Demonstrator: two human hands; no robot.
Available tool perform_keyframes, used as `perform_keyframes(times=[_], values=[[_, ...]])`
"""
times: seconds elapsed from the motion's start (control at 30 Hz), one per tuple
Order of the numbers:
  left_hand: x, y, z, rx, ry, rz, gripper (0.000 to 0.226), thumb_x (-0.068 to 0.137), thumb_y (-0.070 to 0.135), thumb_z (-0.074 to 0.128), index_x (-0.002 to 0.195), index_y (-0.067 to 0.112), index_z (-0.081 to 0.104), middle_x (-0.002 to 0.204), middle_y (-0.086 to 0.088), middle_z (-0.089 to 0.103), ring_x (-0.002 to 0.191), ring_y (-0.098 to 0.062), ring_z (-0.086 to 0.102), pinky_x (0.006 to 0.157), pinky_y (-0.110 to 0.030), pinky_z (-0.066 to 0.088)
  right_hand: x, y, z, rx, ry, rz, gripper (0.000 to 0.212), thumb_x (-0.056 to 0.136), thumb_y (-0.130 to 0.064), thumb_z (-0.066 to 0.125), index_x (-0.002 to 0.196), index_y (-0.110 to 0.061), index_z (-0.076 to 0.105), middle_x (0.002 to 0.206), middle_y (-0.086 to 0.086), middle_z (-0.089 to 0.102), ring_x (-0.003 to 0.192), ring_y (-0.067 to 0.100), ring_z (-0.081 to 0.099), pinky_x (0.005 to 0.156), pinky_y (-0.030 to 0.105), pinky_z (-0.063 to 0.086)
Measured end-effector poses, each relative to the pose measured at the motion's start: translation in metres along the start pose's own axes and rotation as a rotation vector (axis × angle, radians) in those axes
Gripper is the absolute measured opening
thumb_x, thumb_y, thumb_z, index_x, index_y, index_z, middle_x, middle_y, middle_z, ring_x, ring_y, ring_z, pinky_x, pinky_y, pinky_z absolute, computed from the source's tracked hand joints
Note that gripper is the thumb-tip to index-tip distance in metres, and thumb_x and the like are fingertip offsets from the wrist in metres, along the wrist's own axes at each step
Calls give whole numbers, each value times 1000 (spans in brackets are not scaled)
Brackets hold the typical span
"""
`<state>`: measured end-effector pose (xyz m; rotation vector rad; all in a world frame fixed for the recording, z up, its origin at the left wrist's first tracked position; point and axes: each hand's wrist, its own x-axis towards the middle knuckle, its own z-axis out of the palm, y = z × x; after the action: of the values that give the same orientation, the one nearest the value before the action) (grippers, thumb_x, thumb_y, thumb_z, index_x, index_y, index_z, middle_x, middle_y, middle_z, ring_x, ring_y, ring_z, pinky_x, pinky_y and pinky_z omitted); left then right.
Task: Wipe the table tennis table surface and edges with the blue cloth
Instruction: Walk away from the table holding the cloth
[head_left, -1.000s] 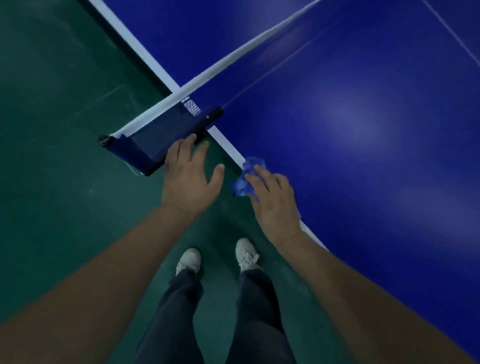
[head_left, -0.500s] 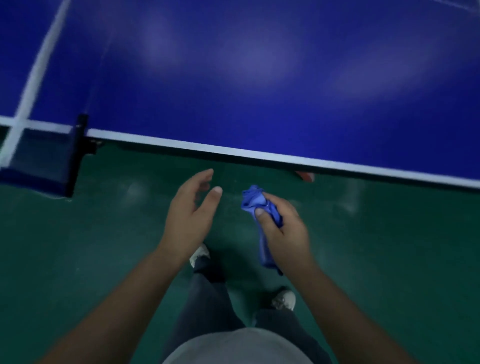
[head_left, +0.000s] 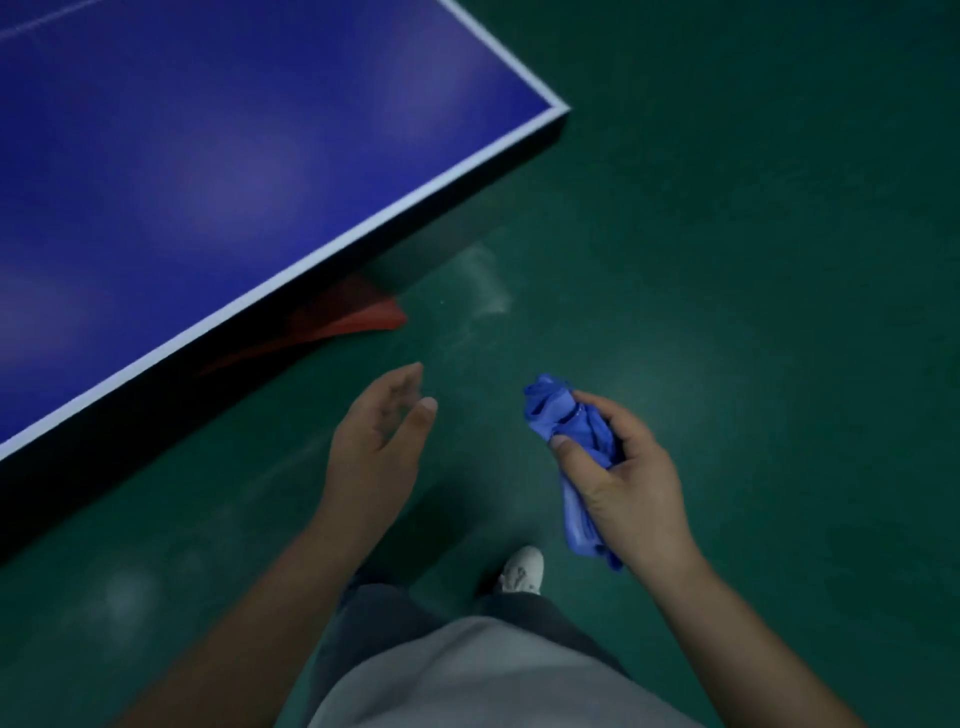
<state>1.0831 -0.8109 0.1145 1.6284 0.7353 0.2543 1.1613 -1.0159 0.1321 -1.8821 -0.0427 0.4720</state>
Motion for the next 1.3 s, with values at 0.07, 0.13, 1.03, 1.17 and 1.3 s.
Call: perform_keyframes(times=[0.07,0.13,1.03,1.17,1.3], values=[[4,15,53,28,-86,11,30,97,13,63,116,36,62,117,17,66,103,12,62,84,-5,44,6,14,-57,6,111,45,35,86,-11,74,116,-29,69,117,-6,70,107,13,67,101,44,51],[12,27,96,66,-159,20,29,97,14,63,119,32,63,119,18,65,103,12,62,84,-4,44,15,25,-100,2,197,82,34,86,-14,75,116,-29,69,116,-7,71,106,13,67,100,45,51],[536,262,380,-29,-237,99,35,95,17,65,123,38,62,127,14,64,118,4,59,98,-21,49,590,-147,-268,-16,290,-2,33,87,-19,75,111,-40,70,108,-17,72,97,2,69,82,13,50],[635,280,421,-40,-184,70,34,96,12,65,122,33,63,126,7,65,116,2,60,99,-21,48,706,-166,-284,-6,257,14,31,86,-18,75,111,-37,71,102,-20,73,90,-2,69,72,4,47],[739,294,455,-21,-91,39,33,95,12,65,118,34,63,123,3,66,110,4,62,92,-14,48,838,-192,-283,0,170,-4,32,86,-15,75,111,-35,71,103,-16,73,90,-1,69,72,6,48]])
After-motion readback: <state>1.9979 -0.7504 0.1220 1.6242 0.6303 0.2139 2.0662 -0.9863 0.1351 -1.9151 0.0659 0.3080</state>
